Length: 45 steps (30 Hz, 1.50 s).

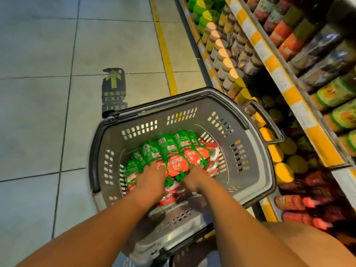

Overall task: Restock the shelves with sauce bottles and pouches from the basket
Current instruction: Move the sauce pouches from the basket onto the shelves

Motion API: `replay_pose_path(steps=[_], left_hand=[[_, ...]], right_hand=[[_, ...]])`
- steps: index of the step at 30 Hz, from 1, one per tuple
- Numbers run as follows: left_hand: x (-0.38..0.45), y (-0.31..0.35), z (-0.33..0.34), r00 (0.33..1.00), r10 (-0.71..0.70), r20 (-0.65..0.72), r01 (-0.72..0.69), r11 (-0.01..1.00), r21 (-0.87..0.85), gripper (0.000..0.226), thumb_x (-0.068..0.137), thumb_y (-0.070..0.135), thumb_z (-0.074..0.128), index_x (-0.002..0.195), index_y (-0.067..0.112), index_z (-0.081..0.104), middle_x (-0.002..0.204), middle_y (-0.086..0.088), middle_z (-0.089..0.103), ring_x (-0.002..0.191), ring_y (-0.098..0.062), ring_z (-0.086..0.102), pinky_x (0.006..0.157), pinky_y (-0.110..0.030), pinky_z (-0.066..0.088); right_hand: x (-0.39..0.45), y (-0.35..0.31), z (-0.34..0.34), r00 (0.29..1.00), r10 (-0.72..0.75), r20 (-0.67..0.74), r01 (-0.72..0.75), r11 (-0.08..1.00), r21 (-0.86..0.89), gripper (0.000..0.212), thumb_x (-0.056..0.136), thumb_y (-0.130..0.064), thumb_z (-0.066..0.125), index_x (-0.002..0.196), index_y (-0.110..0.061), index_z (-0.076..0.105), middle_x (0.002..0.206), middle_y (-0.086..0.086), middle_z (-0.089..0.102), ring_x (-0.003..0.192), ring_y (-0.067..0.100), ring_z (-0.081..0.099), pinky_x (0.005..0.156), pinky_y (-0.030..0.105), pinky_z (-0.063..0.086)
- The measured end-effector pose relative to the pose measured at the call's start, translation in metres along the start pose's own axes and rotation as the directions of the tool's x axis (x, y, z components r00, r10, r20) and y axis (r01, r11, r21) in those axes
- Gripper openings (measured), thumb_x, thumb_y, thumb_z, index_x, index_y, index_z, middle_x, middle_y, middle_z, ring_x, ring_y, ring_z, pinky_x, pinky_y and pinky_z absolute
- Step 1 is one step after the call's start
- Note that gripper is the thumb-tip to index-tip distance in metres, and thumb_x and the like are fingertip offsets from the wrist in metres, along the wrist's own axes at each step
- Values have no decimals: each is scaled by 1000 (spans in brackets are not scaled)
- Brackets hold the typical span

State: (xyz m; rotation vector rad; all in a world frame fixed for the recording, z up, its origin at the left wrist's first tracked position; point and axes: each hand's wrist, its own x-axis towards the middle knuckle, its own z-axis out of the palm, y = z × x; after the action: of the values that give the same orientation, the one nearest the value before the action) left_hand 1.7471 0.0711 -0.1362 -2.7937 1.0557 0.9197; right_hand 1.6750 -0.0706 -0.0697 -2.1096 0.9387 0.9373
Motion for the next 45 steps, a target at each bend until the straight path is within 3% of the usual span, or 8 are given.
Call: replay_pose_path(steps=[3,6,9,12,18,28,38,45], left_hand=[[2,7,10,996,32,-79,-24,996,90,64,83,29,75,138,20,44,137,-9,39,124,-31,43,86,-47,49],[8,10,13,989,70,-126,-51,987,151,64,81,22,76,137,19,44,137,-8,37,124,-30,40,84,-44,45],[13,13,14,988,41,-149,-15,984,175,66,80,17,78,136,19,43,140,-9,36,125,-31,40,84,-44,46],[16,14,16,989,46,-142,-17,980,198,73,76,16,82,136,18,41,142,-11,36,125,-33,40,85,-46,49],[19,7,9,983,105,-152,-75,980,186,66,86,30,77,141,21,40,144,-10,42,127,-34,45,93,-47,49],[11,5,-8,972,174,-156,-146,974,175,30,89,7,63,116,17,59,120,-7,63,110,-31,60,79,-45,57],[-8,-16,-36,951,241,-195,-220,968,122,19,82,13,70,92,25,59,82,1,65,74,-23,63,65,-35,50],[-18,-41,-63,914,260,-311,-218,962,166,25,89,9,58,111,21,62,99,0,71,89,-25,70,74,-40,57]], right_hand=[[3,3,-1,999,14,32,-16,998,68,3,98,-8,58,95,-6,59,100,16,62,98,29,58,76,33,47],[10,2,5,998,36,46,-44,983,181,28,95,0,56,73,-14,44,75,3,48,78,23,49,58,29,36],[17,0,10,995,51,87,-77,942,327,14,91,-3,65,96,-10,54,91,6,58,77,17,52,67,29,41],[27,-1,13,993,42,114,-86,906,416,59,89,-6,72,142,-10,47,131,13,59,107,26,58,78,30,45],[38,2,12,996,81,-22,-59,861,505,30,89,5,66,118,-3,68,88,11,61,83,25,57,70,33,46],[28,-11,2,829,-8,-559,187,946,264,42,90,4,58,121,-18,74,115,8,73,98,27,68,82,35,56],[16,-22,-4,680,-109,-725,279,953,119,31,98,-30,69,126,-15,69,120,0,66,104,23,65,78,31,46],[-1,-18,-10,635,-84,-768,282,950,130,23,98,-37,68,102,-15,70,102,-4,62,88,18,60,69,30,40]])
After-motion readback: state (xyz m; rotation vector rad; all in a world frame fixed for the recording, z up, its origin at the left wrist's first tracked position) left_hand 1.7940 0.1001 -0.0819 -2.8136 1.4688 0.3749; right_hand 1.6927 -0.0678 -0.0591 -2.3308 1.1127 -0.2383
